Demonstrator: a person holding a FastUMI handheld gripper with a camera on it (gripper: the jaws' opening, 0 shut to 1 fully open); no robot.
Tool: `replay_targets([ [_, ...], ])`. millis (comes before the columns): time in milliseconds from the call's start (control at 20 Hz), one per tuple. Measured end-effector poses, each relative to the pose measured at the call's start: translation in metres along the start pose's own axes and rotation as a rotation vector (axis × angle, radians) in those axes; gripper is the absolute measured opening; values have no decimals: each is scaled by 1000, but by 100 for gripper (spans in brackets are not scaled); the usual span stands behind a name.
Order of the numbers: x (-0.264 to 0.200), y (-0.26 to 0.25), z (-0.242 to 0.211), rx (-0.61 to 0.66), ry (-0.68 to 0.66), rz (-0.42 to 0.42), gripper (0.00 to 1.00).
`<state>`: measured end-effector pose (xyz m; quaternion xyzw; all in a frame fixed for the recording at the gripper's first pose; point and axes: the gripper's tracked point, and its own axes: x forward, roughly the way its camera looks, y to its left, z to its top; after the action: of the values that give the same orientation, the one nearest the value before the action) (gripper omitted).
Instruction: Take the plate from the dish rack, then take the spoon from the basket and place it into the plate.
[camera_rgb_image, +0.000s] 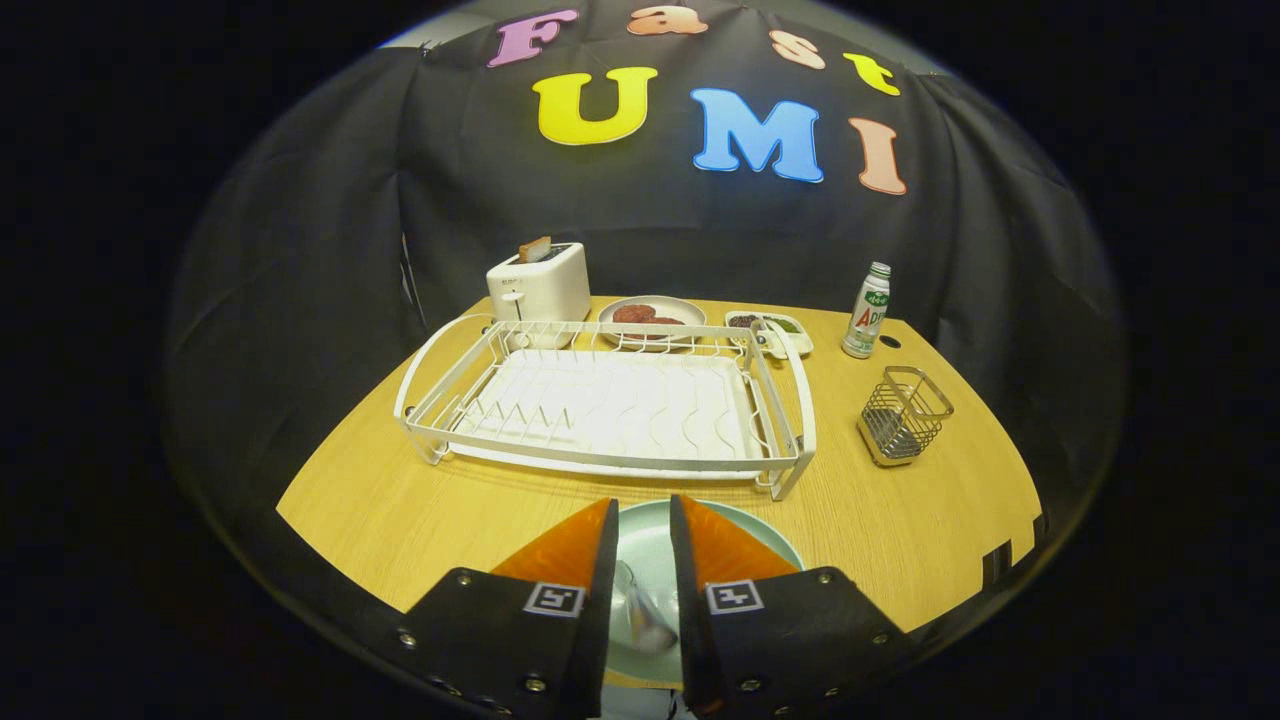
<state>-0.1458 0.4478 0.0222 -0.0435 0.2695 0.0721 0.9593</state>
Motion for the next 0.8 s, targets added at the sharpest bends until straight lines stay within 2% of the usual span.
replay_targets([
  [100,3,-7,1,-12,-1,-22,40],
  [550,24,-13,-1,-69,-15,-25,43],
  [600,23,-13,4,-75,-39,-23,55],
  [700,15,-21,20,-86,-96,-47,97],
  [800,12,-28,37,-77,-149,-60,96],
])
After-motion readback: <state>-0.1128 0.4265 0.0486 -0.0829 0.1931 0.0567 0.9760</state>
